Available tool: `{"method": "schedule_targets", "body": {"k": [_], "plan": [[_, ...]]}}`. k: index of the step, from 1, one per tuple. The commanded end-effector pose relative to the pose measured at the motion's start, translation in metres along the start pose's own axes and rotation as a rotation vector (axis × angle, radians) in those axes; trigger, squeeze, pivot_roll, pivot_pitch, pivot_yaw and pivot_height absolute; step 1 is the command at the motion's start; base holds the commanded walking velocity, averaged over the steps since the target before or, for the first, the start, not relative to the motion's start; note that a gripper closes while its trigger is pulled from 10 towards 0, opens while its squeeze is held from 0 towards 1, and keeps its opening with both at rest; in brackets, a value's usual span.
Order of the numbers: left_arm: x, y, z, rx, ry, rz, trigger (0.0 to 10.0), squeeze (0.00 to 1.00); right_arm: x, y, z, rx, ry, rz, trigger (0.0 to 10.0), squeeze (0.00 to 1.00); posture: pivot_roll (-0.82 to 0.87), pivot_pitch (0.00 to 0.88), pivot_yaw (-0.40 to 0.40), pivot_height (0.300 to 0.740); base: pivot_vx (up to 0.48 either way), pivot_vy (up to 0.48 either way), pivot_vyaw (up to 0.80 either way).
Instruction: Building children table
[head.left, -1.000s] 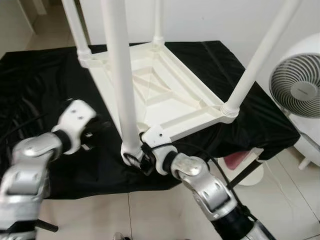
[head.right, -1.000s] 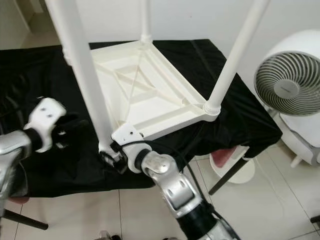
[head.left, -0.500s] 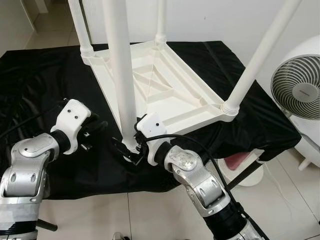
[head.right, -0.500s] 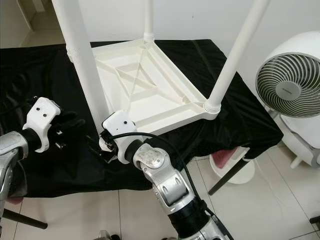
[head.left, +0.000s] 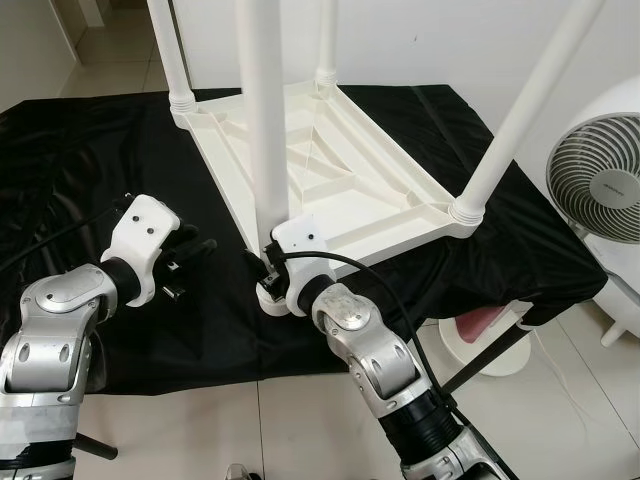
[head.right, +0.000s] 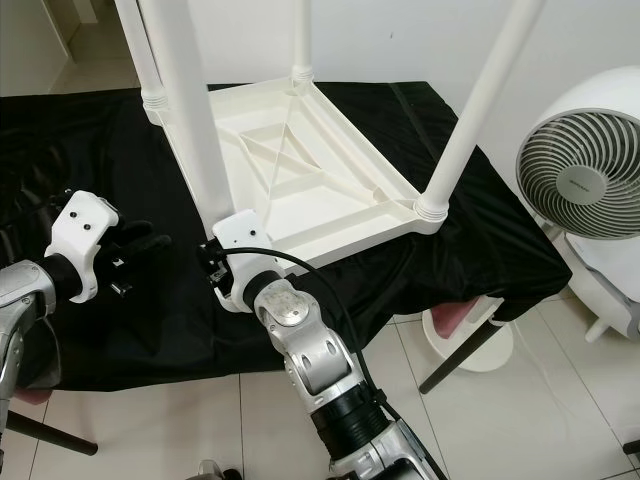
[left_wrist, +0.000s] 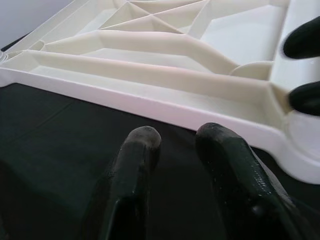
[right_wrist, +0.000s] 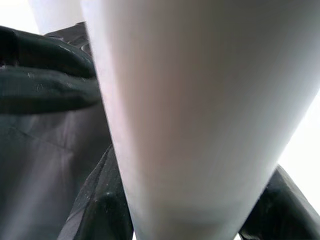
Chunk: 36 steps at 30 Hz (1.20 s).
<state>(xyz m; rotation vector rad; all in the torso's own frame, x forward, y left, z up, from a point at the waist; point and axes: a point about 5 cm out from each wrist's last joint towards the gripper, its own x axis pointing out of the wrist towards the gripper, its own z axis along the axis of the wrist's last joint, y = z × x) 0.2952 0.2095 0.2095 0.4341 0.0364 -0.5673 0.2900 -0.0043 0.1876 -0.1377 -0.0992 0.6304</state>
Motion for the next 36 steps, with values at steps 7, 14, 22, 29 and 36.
{"method": "schedule_targets", "body": {"k": [7, 14, 22, 29, 36], "plan": [[0.007, 0.011, -0.001, 0.017, 0.012, 0.117, 10.0, 0.0, -0.034, -0.035, -0.008, -0.029, 0.04, -0.133, 0.0, 0.0, -0.04, 0.128, 0.015, 0.74, 0.0, 0.0, 0.0], [0.012, 0.012, 0.0, 0.019, 0.01, 0.124, 10.0, 0.0, -0.058, -0.069, -0.008, -0.099, 0.046, -0.318, 0.0, 0.0, -0.05, 0.131, 0.015, 0.74, 0.0, 0.0, 0.0], [0.019, 0.012, 0.003, 0.03, 0.01, 0.129, 10.0, 0.0, -0.087, -0.135, -0.006, -0.163, 0.06, -0.717, 0.0, 0.0, -0.06, 0.132, 0.017, 0.74, 0.0, 0.0, 0.0], [0.023, 0.011, 0.004, 0.031, 0.002, 0.115, 10.0, 0.0, -0.088, -0.154, -0.006, -0.165, 0.08, -0.763, 10.0, 0.0, -0.06, 0.131, 0.022, 0.74, 0.0, 0.0, 0.0], [0.028, 0.005, 0.009, 0.032, -0.019, 0.095, 10.0, 0.0, -0.059, -0.123, 0.01, -0.17, -0.016, -0.515, 10.0, 0.0, -0.05, 0.13, 0.022, 0.74, 0.0, 0.0, 0.0]]}}
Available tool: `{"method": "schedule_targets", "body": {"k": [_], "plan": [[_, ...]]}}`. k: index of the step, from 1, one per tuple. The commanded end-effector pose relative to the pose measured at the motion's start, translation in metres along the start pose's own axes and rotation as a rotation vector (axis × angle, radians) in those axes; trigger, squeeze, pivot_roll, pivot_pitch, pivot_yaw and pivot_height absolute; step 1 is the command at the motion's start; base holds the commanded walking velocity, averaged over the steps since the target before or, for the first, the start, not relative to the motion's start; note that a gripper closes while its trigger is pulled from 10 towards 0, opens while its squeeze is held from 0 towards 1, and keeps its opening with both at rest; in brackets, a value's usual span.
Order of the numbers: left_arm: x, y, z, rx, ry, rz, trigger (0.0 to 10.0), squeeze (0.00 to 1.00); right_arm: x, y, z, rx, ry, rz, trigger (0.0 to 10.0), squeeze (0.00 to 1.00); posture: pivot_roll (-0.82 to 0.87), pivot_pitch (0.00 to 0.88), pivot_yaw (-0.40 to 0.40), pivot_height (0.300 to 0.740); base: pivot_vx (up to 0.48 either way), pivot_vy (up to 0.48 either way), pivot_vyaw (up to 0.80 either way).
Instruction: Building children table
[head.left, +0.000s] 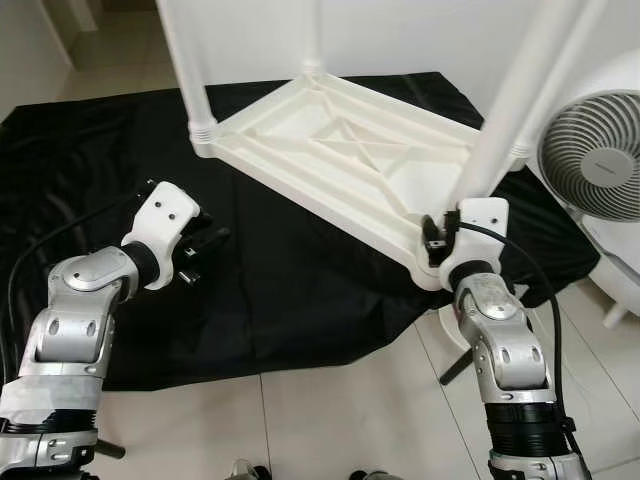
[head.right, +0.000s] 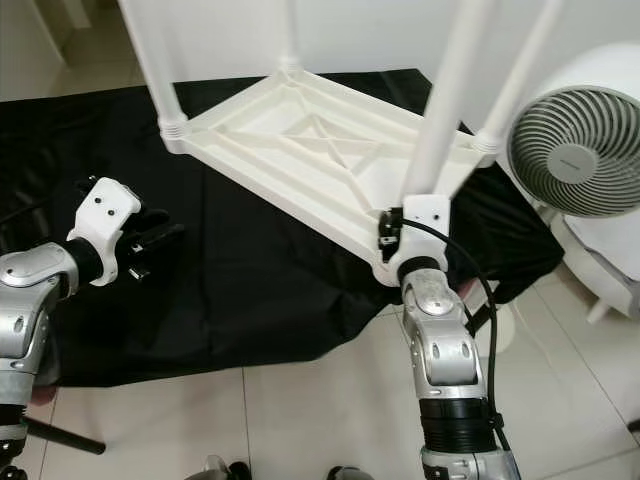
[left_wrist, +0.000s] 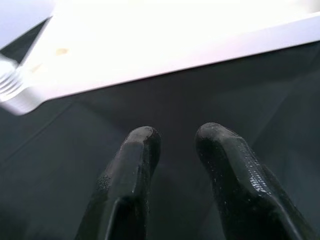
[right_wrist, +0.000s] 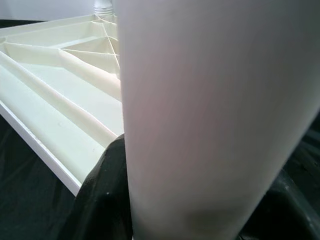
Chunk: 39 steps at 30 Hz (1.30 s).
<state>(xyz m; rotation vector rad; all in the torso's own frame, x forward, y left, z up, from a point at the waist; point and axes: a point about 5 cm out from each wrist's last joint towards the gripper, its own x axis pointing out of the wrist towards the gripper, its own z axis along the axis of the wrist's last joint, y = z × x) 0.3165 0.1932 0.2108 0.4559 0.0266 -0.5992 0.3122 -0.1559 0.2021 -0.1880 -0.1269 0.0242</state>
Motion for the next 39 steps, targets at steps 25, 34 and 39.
{"method": "schedule_targets", "body": {"k": [25, 34, 39], "plan": [[0.004, 0.002, 0.008, -0.003, -0.043, 0.123, 10.0, 0.0, -0.027, 0.039, 0.036, 0.049, -0.222, 0.268, 10.0, 0.0, -0.06, 0.123, 0.015, 0.74, 0.0, 0.0, 0.0], [0.003, -0.001, 0.007, -0.006, -0.045, 0.1, 10.0, 0.0, -0.062, 0.025, -0.005, -0.012, -0.1, 0.216, 10.0, 0.0, -0.07, 0.134, 0.024, 0.74, 0.0, 0.0, 0.0], [0.008, -0.004, 0.011, -0.008, -0.062, 0.078, 10.0, 0.0, -0.056, 0.021, -0.005, -0.032, -0.097, 0.213, 10.0, 0.0, -0.08, 0.135, 0.041, 0.74, 0.0, 0.0, 0.0]]}}
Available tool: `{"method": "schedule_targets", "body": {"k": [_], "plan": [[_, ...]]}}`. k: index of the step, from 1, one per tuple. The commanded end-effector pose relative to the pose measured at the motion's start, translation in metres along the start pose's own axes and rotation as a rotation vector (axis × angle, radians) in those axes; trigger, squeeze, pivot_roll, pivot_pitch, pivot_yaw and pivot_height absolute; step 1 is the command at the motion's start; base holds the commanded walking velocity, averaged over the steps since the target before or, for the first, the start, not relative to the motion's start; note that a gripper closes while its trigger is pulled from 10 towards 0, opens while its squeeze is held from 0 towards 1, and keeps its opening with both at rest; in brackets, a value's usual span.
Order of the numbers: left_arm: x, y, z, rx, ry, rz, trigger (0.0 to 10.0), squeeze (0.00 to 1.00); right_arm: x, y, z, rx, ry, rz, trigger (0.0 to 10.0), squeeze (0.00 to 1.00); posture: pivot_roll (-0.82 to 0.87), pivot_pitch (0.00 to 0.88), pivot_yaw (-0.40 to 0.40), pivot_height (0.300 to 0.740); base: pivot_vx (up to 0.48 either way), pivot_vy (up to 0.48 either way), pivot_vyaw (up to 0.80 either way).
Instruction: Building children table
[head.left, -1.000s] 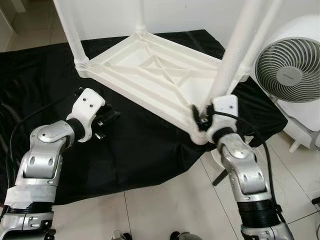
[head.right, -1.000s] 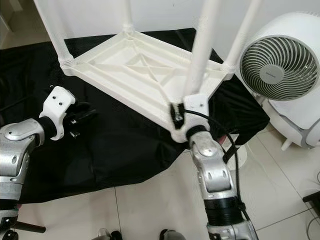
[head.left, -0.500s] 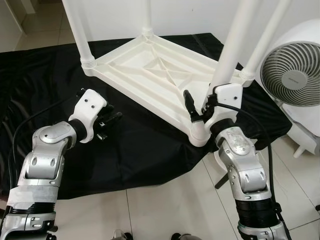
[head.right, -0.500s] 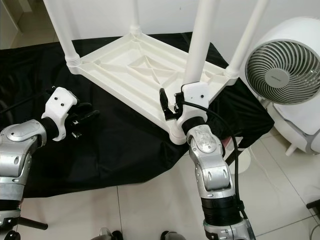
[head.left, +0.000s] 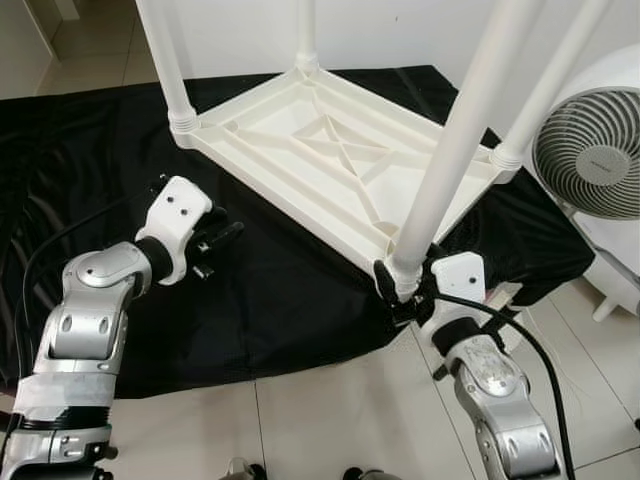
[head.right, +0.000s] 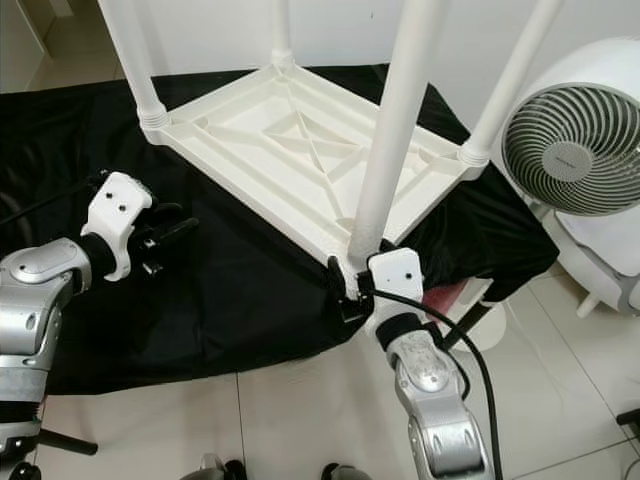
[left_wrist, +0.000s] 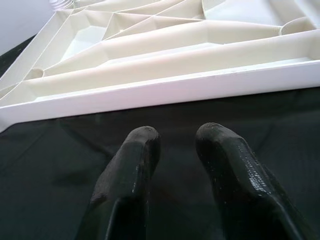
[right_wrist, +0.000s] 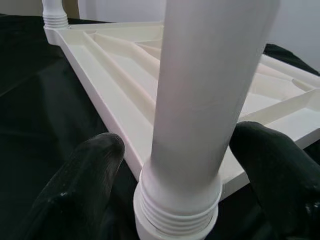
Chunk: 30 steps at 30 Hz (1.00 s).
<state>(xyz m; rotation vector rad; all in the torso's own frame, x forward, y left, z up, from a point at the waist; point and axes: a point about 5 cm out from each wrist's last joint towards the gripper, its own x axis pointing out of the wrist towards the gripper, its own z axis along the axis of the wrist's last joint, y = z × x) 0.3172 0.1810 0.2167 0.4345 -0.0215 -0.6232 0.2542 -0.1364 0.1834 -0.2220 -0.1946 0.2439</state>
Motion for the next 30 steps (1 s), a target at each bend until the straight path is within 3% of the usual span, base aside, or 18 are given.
{"method": "schedule_targets", "body": {"k": [1, 7, 8, 10, 11, 12, 14, 16, 18, 23, 26, 30], "plan": [[0.004, 0.001, 0.001, 0.0, -0.011, 0.086, 10.0, 0.0, 0.007, -0.002, 0.005, -0.016, -0.018, 0.014, 10.0, 0.0, -0.08, 0.135, 0.041, 0.74, 0.0, 0.0, 0.0], [0.006, -0.001, 0.003, -0.001, -0.017, 0.078, 10.0, 0.0, 0.018, -0.001, 0.014, -0.038, -0.056, 0.114, 10.0, 0.0, -0.08, 0.135, 0.042, 0.74, 0.0, 0.0, 0.0], [0.006, -0.003, 0.004, -0.002, -0.024, 0.064, 10.0, 0.0, 0.023, -0.002, 0.019, -0.043, -0.062, 0.201, 10.0, 0.0, -0.07, 0.133, 0.04, 0.74, 0.0, 0.0, 0.0], [0.006, -0.003, 0.004, -0.002, -0.024, 0.064, 10.0, 0.0, 0.023, -0.002, 0.019, -0.043, -0.062, 0.201, 10.0, 0.0, -0.07, 0.133, 0.04, 0.74, 0.0, 0.0, 0.0], [0.004, -0.007, 0.008, -0.006, -0.044, 0.03, 10.0, 0.0, 0.028, -0.005, 0.021, -0.033, -0.045, 0.299, 10.0, 0.0, -0.07, 0.133, 0.04, 0.74, 0.0, 0.0, 0.0], [0.004, -0.007, 0.008, -0.006, -0.044, 0.03, 10.0, 0.0, 0.028, -0.005, 0.021, -0.033, -0.045, 0.299, 10.0, 0.0, -0.07, 0.133, 0.04, 0.74, 0.0, 0.0, 0.0], [-0.004, -0.02, 0.016, -0.018, -0.092, -0.106, 10.0, 0.0, 0.034, -0.01, 0.021, -0.017, -0.003, 0.44, 10.0, 0.0, -0.07, 0.134, 0.04, 0.74, 0.0, 0.0, 0.0], [-0.004, -0.02, 0.016, -0.018, -0.092, -0.106, 10.0, 0.0, 0.034, -0.01, 0.021, -0.017, -0.003, 0.44, 10.0, 0.0, -0.07, 0.134, 0.04, 0.74, 0.0, 0.0, 0.0], [-0.014, -0.033, 0.025, -0.021, -0.133, -0.295, 10.0, 0.0, 0.045, -0.019, 0.018, -0.023, 0.031, 0.564, 10.0, 0.0, -0.06, 0.132, 0.032, 0.74, 0.0, 0.0, 0.0], [-0.016, -0.036, 0.028, -0.025, -0.148, -0.348, 10.0, 0.0, 0.049, -0.021, 0.017, -0.029, 0.042, 0.601, 10.0, 0.0, -0.06, 0.132, 0.032, 0.74, 0.0, 0.0, 0.0], [-0.017, -0.042, 0.031, -0.002, -0.151, -0.438, 10.0, 0.0, 0.063, -0.026, 0.02, -0.082, 0.039, 0.619, 10.0, 0.0, -0.05, 0.127, 0.025, 0.74, 0.0, 0.0, 0.0], [-0.014, -0.042, 0.03, 0.022, -0.138, -0.43, 10.0, 0.0, 0.068, -0.026, 0.023, -0.092, 0.027, 0.61, 10.0, 0.0, -0.05, 0.127, 0.025, 0.74, 0.0, 0.0, 0.0]]}}
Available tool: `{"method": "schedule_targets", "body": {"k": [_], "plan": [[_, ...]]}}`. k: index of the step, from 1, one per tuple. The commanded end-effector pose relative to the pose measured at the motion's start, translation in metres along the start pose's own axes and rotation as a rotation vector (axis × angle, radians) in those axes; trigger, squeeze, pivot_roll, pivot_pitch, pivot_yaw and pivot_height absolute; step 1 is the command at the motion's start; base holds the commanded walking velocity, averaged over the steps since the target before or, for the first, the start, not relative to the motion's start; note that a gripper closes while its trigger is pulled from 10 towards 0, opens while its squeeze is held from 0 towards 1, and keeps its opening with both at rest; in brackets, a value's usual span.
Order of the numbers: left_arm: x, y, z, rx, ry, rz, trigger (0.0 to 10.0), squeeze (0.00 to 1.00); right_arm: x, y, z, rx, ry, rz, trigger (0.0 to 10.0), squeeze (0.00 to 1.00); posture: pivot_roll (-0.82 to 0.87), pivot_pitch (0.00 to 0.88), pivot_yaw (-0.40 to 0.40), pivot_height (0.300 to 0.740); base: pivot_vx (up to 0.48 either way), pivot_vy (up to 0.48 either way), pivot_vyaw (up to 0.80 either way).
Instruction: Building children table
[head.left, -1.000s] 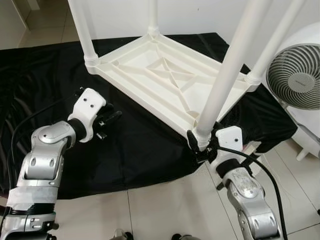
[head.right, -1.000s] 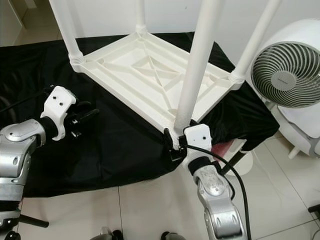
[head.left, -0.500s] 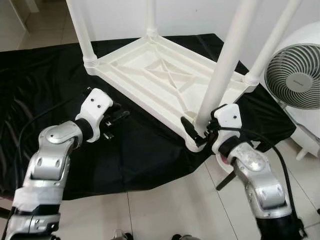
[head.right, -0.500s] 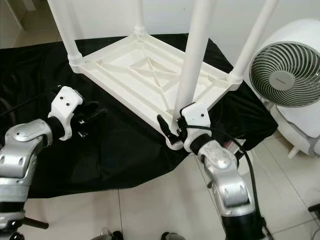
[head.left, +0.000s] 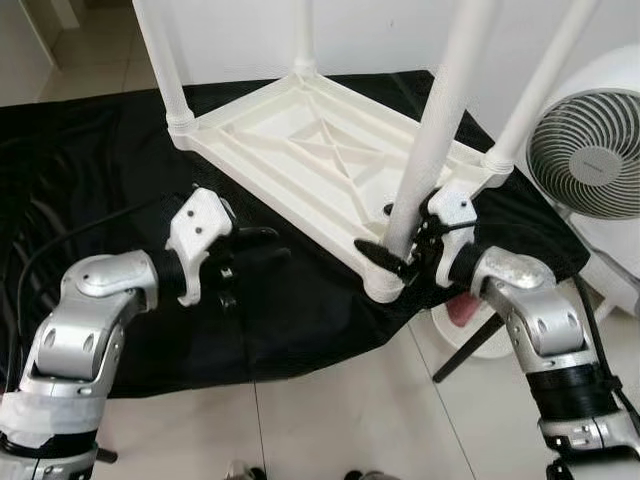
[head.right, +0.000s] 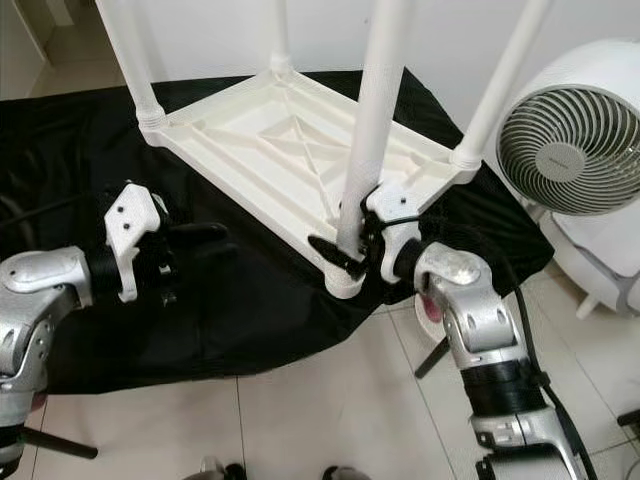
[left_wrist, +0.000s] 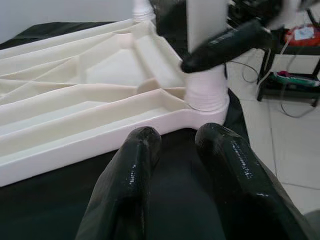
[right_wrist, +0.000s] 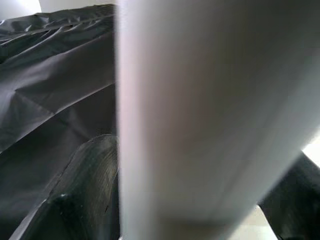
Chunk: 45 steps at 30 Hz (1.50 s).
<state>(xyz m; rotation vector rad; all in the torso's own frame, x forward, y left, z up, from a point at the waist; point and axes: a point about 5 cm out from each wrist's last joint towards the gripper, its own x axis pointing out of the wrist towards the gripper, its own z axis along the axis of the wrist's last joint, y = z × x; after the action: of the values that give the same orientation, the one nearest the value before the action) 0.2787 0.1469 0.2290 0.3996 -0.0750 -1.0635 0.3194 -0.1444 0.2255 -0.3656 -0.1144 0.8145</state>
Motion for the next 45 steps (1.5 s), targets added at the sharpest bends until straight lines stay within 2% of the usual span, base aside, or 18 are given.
{"method": "schedule_targets", "body": {"k": [1, 5, 6, 11, 19, 20, 22, 23, 25, 26, 28, 29, 30, 33, 38, 39, 43, 45], "plan": [[0.002, 0.008, -0.005, 0.032, 0.041, 0.066, 10.0, 0.0, 0.007, 0.003, 0.0, -0.013, 0.002, 0.002, 10.0, 0.0, -0.05, 0.127, 0.025, 0.74, 0.0, 0.0, 0.0], [0.003, 0.014, -0.009, 0.045, 0.059, 0.13, 10.0, 0.0, 0.009, 0.002, 0.001, -0.015, -0.001, -0.014, 10.0, 0.0, -0.05, 0.127, 0.025, 0.74, 0.0, 0.0, 0.0], [0.002, 0.023, -0.012, 0.038, 0.058, 0.235, 10.0, 0.0, 0.01, 0.0, -0.003, -0.019, 0.018, -0.09, 0.0, 0.0, -0.06, 0.125, 0.03, 0.74, 0.0, 0.0, 0.0], [-0.001, 0.03, -0.014, 0.001, 0.046, 0.338, 10.0, 0.0, 0.009, 0.006, -0.01, 0.021, 0.03, -0.11, 0.0, 0.0, -0.06, 0.126, 0.033, 0.74, 0.0, 0.0, 0.0], [-0.003, 0.028, -0.012, -0.023, 0.037, 0.343, 10.0, 0.0, 0.009, 0.005, -0.021, 0.066, 0.09, -0.172, 0.0, 0.0, -0.06, 0.127, 0.026, 0.74, 0.0, 0.0, 0.0], [0.0, 0.021, -0.011, -0.042, 0.028, 0.267, 10.0, 0.0, 0.013, 0.002, -0.025, 0.099, 0.135, -0.317, 0.0, 0.0, -0.06, 0.127, 0.026, 0.74, 0.0, 0.0, 0.0], [0.0, 0.021, -0.011, -0.042, 0.028, 0.267, 10.0, 0.0, 0.013, 0.002, -0.025, 0.099, 0.135, -0.317, 0.0, 0.0, -0.06, 0.127, 0.026, 0.74, 0.0, 0.0, 0.0], [0.003, 0.014, -0.011, -0.06, 0.02, 0.171, 10.0, 0.0, 0.016, -0.002, -0.026, 0.131, 0.167, -0.487, 0.0, 0.0, -0.06, 0.123, 0.02, 0.74, 0.0, 0.0, 0.0], [0.003, 0.014, -0.011, -0.06, 0.02, 0.171, 10.0, 0.0, 0.016, -0.002, -0.026, 0.131, 0.167, -0.487, 0.0, 0.0, -0.06, 0.123, 0.02, 0.74, 0.0, 0.0, 0.0], [0.006, 0.008, -0.011, -0.069, 0.014, 0.085, 10.0, 0.0, 0.017, -0.004, -0.027, 0.151, 0.196, -0.634, 0.0, 0.0, -0.06, 0.123, 0.02, 0.74, 0.0, 0.0, 0.0], [0.006, 0.008, -0.011, -0.069, 0.014, 0.085, 10.0, 0.0, 0.017, -0.004, -0.027, 0.151, 0.196, -0.634, 0.0, 0.0, -0.06, 0.123, 0.02, 0.74, 0.0, 0.0, 0.0], [0.009, 0.006, -0.011, -0.071, 0.011, 0.031, 10.0, 0.0, 0.015, -0.006, -0.028, 0.18, 0.211, -0.775, 0.0, 0.0, -0.06, 0.121, 0.02, 0.74, 0.0, 0.0, 0.0], [0.009, 0.006, -0.011, -0.071, 0.011, 0.031, 10.0, 0.0, 0.015, -0.006, -0.028, 0.18, 0.211, -0.775, 0.0, 0.0, -0.06, 0.121, 0.02, 0.74, 0.0, 0.0, 0.0], [0.015, 0.006, -0.009, -0.071, -0.012, -0.011, 10.0, 0.0, 0.008, -0.005, -0.027, 0.22, 0.205, -1.021, 0.0, 0.0, -0.07, 0.119, 0.026, 0.74, 0.0, 0.0, 0.0], [0.019, 0.009, -0.006, -0.068, -0.029, 0.007, 10.0, 0.0, 0.008, 0.0, -0.025, 0.239, 0.183, -1.1, 0.0, 0.0, -0.07, 0.118, 0.028, 0.74, 0.0, 0.0, 0.0], [0.02, 0.013, -0.005, -0.061, -0.028, 0.04, 10.0, 0.0, 0.012, 0.003, -0.022, 0.251, 0.157, -1.064, 10.0, 0.0, -0.07, 0.117, 0.029, 0.74, 0.0, 0.0, 0.0], [0.02, 0.017, -0.004, -0.053, -0.028, 0.072, 10.0, 0.0, 0.017, 0.005, -0.019, 0.254, 0.136, -1.028, 10.0, 0.0, -0.07, 0.117, 0.029, 0.74, 0.0, 0.0, 0.0], [0.02, 0.021, -0.004, -0.056, -0.032, 0.113, 10.0, 0.0, 0.026, 0.007, -0.01, 0.208, 0.095, -0.908, 10.0, 0.0, -0.07, 0.121, 0.028, 0.74, 0.0, 0.0, 0.0]]}}
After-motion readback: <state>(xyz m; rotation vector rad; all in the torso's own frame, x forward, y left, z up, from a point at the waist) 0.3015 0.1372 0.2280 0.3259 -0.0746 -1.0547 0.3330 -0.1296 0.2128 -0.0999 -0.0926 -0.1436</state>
